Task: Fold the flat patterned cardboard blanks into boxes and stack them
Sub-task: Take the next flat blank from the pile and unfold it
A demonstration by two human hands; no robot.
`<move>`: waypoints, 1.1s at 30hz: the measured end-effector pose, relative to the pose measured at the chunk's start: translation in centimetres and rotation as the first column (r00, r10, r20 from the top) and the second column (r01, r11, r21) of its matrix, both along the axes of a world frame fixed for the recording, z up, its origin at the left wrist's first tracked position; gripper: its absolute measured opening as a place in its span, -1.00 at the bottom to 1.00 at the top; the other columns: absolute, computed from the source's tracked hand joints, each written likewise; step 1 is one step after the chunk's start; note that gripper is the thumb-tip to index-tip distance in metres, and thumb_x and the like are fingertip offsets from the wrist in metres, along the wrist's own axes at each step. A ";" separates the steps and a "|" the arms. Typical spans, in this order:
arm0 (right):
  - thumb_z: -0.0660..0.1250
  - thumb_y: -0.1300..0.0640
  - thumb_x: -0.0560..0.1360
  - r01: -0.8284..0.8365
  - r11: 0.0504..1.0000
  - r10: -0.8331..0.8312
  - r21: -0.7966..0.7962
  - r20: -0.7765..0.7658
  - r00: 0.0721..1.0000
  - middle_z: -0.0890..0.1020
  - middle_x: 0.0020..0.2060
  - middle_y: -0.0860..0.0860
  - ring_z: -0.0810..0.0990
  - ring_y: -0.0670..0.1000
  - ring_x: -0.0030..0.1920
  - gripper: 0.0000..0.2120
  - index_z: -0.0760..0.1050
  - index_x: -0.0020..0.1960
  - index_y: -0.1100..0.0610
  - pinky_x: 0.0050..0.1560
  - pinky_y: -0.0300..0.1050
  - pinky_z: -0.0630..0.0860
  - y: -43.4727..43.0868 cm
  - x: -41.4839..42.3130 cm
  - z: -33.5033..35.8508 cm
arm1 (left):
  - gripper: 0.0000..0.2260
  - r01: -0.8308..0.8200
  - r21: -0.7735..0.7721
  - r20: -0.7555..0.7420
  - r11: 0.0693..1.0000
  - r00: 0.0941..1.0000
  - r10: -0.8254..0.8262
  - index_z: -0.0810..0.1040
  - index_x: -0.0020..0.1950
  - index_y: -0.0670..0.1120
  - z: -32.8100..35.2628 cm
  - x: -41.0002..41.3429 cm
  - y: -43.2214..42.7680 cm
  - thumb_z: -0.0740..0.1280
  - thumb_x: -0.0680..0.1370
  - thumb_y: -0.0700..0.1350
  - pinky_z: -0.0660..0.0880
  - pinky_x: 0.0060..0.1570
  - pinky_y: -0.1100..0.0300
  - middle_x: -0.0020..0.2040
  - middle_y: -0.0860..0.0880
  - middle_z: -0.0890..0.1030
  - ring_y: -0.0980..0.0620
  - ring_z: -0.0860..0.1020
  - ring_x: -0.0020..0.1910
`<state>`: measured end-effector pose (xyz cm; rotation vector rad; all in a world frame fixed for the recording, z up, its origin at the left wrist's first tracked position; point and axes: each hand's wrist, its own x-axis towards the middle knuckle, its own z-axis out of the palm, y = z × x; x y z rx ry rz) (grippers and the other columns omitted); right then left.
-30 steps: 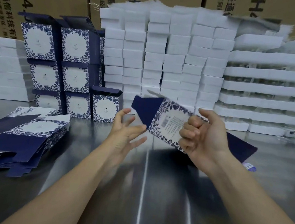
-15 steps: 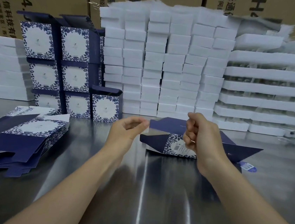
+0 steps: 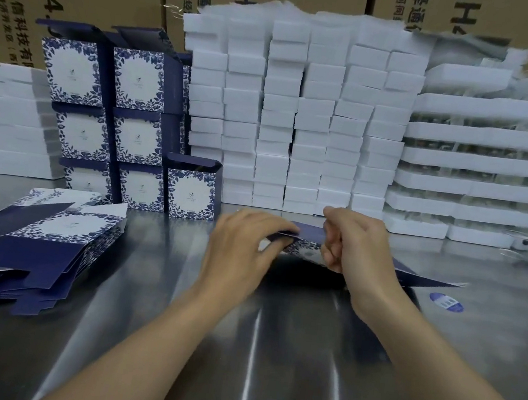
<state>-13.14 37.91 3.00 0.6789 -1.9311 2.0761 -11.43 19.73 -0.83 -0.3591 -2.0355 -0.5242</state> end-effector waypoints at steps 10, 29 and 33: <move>0.17 -0.39 0.57 0.406 0.595 -0.070 0.693 -0.458 0.886 0.43 -0.49 -0.03 0.43 0.01 -0.35 -0.41 0.34 -0.34 0.09 -0.29 0.02 0.37 -0.8 -0.4 -3.8 | -0.89 0.245 0.839 -0.169 0.486 0.966 -0.195 0.68 0.06 0.03 3.0 -0.1 -2.7 0.42 0.65 -0.19 0.63 -0.01 0.17 -0.02 0.11 0.75 0.15 0.69 -0.05; 0.39 -0.06 0.60 -0.328 0.941 0.244 0.082 0.507 0.827 0.38 -0.45 -0.01 0.32 -0.02 -0.48 -0.60 0.40 -0.33 0.06 -0.47 -0.22 0.29 0.8 -1.8 -1.1 | -0.63 0.036 0.999 -0.036 -0.006 0.927 -0.373 0.47 0.44 0.19 2.5 -0.8 -6.4 0.42 0.65 -0.01 0.61 -0.06 0.07 0.07 0.02 0.73 0.07 0.67 -0.18; 0.34 -0.01 0.65 -0.258 0.944 0.324 -0.206 0.438 0.839 0.37 -0.44 0.00 0.34 -0.03 -0.48 -0.61 0.39 -0.32 0.06 -0.49 -0.25 0.24 0.8 -1.6 -0.3 | -0.64 -0.027 0.993 -0.020 -0.118 0.925 -0.380 0.44 0.55 0.00 2.0 -1.0 -7.3 0.22 0.73 -0.08 0.58 -0.09 0.15 0.21 -0.06 0.68 0.03 0.66 -0.09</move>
